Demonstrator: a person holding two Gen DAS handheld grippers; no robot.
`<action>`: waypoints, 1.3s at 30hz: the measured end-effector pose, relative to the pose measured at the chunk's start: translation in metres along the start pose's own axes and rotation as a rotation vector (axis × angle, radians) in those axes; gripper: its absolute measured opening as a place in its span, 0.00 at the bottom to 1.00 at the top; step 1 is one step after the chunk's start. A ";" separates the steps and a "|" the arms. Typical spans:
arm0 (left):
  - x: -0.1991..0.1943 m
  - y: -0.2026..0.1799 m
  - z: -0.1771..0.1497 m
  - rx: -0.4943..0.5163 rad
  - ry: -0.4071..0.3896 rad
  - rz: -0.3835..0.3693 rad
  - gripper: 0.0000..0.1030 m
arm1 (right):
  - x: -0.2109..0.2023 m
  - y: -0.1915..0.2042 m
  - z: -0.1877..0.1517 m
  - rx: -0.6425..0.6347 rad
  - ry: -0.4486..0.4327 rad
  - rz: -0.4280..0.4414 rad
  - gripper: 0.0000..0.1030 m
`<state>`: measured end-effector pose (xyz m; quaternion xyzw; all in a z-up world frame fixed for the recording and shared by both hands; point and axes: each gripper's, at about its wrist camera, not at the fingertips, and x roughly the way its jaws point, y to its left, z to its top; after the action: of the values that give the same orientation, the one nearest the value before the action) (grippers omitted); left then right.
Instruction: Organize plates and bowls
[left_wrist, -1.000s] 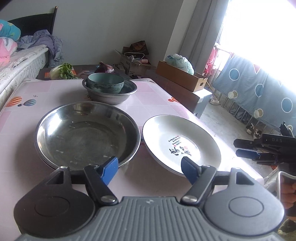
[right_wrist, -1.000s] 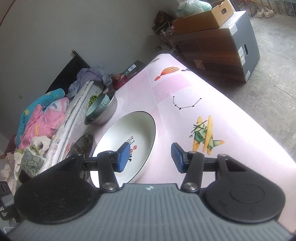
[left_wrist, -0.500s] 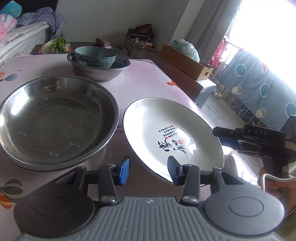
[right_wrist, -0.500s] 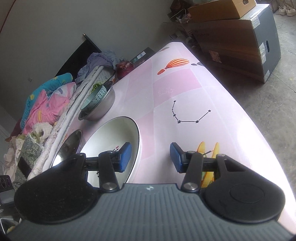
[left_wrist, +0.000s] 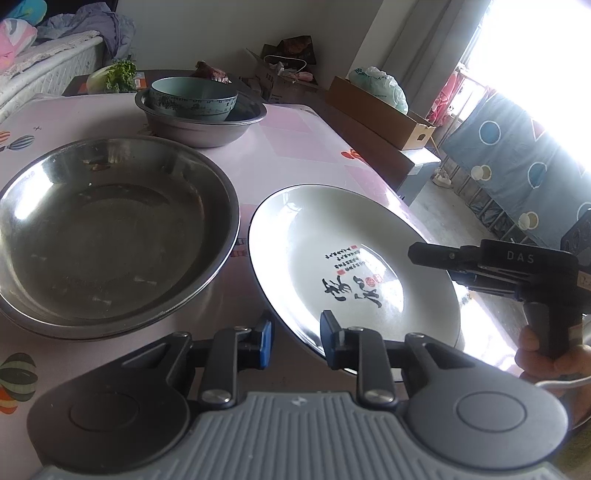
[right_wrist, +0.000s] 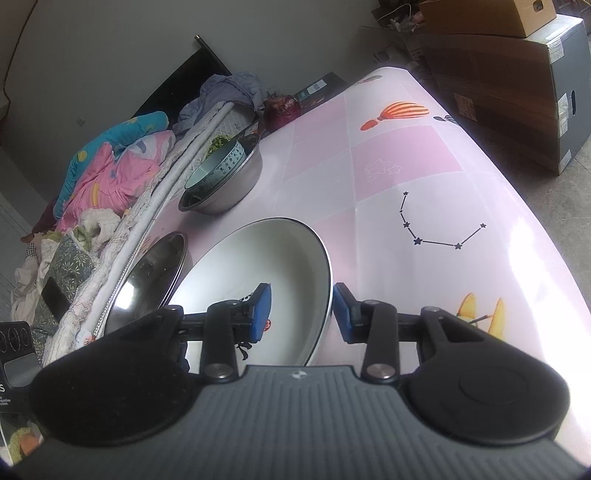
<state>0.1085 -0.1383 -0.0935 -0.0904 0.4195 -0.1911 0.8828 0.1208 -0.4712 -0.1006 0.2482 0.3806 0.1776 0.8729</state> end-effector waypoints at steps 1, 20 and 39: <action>-0.001 0.000 -0.001 0.003 0.003 0.001 0.26 | -0.004 0.001 -0.003 0.003 0.004 -0.003 0.35; -0.067 0.025 -0.056 0.020 0.061 -0.052 0.26 | -0.060 0.062 -0.097 0.059 0.031 -0.079 0.36; -0.089 0.044 -0.064 0.118 0.027 0.054 0.27 | -0.057 0.106 -0.123 -0.004 0.031 -0.148 0.31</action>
<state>0.0189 -0.0610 -0.0852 -0.0240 0.4217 -0.1927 0.8857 -0.0211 -0.3765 -0.0799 0.2151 0.4110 0.1172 0.8781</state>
